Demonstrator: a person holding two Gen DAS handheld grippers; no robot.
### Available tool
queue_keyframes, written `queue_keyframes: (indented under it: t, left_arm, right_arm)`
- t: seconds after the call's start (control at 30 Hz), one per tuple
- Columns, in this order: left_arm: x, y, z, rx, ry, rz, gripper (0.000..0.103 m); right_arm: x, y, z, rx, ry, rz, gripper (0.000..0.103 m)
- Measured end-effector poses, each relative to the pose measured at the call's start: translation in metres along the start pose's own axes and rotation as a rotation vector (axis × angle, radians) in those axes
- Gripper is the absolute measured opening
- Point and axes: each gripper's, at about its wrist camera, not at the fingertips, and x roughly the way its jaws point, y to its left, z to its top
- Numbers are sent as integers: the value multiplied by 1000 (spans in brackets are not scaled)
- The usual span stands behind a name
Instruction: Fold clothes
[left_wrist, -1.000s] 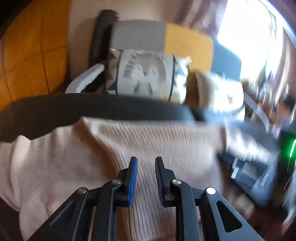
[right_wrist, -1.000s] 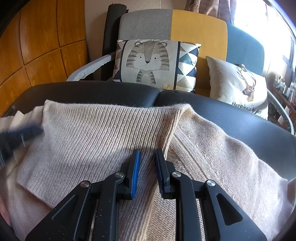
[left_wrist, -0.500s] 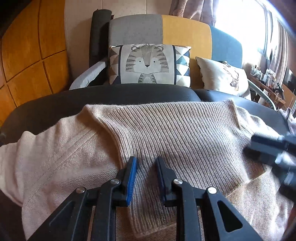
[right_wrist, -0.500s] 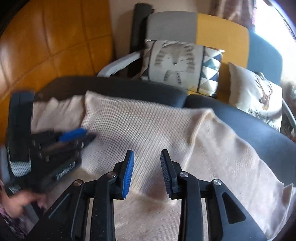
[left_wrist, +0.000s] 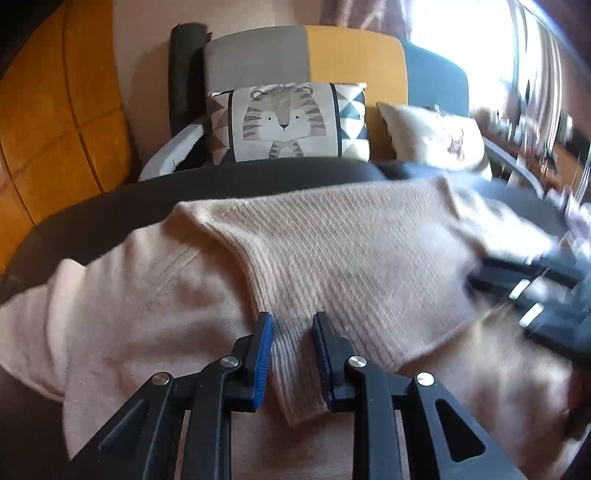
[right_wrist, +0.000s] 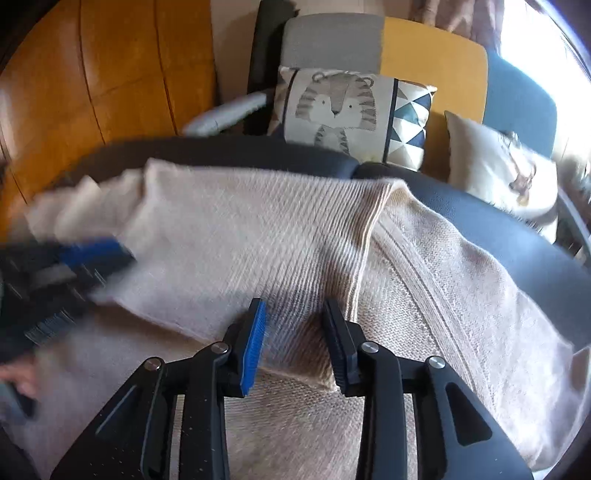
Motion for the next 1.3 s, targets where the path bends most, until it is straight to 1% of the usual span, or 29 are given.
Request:
queue_keyframes:
  t: [0.03,0.07,0.13,0.17,0.23,0.4,0.43,0.47,0.53,0.6,0.7,0.73,0.8,0.87,0.9,1.03,1.1,1.2,1.23,1.3]
  left_arm:
    - [2,3,-1,-17,3,-10,27]
    - [5,9,-3,-49,11,-23,31]
    - [8,17,-5,-87,14,-57,32]
    - [8,19,-5,-97,12,-68,32]
    - [10,23,-7,-112,4,-84,32]
    - [11,12,-10,-61,-21,-13,33]
    - [11,10,-10,-48,-25,2,33]
    - [11,11,-10,-54,-26,-3,33]
    - [11,16,-10,-76,-26,-29,33]
    - [10,19,-10,-89,-27,-44,33]
    - [10,18,-10,-85,-27,-39,33]
    - [10,18,-10,-83,-27,-38,33]
    - [10,18,-11,-87,-29,-41,33]
    - [10,19,-11,-91,-30,-45,33]
    - [10,19,-11,-92,-31,-46,33]
    - [9,17,-11,-86,-30,-35,33]
    - [10,16,-11,-83,-30,-31,33]
    - [10,14,-10,-75,-31,-20,33]
    - [9,13,-11,-73,-31,-17,33]
    - [9,12,-11,-69,-32,-12,33]
  right_arm:
    - [-8,-3,1,30,-39,19,35]
    - [-9,-2,1,32,-38,22,35]
    - [6,-2,-2,24,49,19,35]
    - [14,-3,-5,27,79,-1,35]
    - [20,-4,-7,10,78,-29,34]
    - [27,14,-10,-90,70,-142,35]
    - [26,14,-10,-93,73,-139,36]
    - [25,13,-10,-93,75,-132,37]
    - [13,3,-7,-18,73,-82,37]
    - [-9,-6,-8,63,13,-33,37]
    - [-26,-17,-6,49,-7,-101,37]
    - [-34,-29,-7,67,-17,-105,37]
    - [-49,-62,-15,147,-3,-130,37]
    - [-66,-106,-30,289,8,-165,37]
    - [-77,-130,-39,366,-1,-177,37]
    - [-134,-221,-71,621,-102,-285,37]
    - [-160,-261,-87,758,-154,-299,37]
    - [-184,-309,-113,931,-181,-325,37]
    - [-188,-322,-120,969,-185,-320,37]
    - [-187,-336,-124,992,-175,-322,37]
